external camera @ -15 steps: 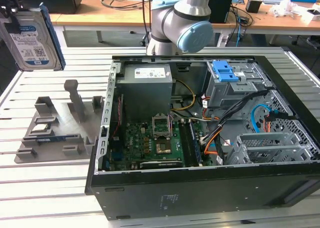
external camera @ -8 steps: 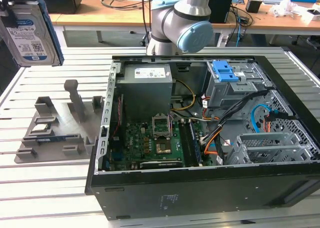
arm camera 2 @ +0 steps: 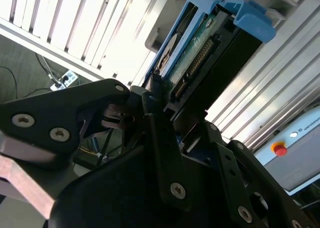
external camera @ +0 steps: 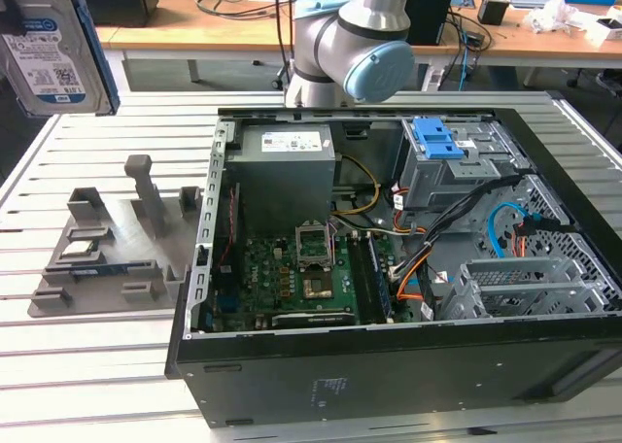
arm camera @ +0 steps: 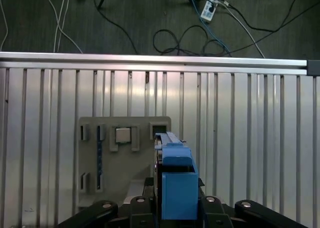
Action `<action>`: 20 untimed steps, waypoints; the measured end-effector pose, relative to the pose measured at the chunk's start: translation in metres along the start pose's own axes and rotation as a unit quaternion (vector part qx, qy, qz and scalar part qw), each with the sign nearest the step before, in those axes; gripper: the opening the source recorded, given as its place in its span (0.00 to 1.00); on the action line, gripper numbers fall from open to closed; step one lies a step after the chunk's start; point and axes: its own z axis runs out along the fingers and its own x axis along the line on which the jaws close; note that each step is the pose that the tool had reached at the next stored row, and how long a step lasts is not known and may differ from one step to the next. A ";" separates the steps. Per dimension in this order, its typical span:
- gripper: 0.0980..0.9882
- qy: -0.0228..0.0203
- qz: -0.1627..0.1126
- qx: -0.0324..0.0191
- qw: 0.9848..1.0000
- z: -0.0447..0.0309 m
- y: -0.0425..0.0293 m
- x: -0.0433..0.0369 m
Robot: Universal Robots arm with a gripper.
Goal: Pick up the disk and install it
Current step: 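Pick up the disk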
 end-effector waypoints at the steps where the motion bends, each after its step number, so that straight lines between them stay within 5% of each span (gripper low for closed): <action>1: 0.30 0.000 0.000 0.000 1.000 -0.0033 0.0002 0.0000; 10: 0.30 0.000 0.000 0.000 1.000 -0.0419 0.0019 -0.0008; 20: 0.30 0.000 0.000 0.000 1.000 -0.0472 0.0018 -0.0009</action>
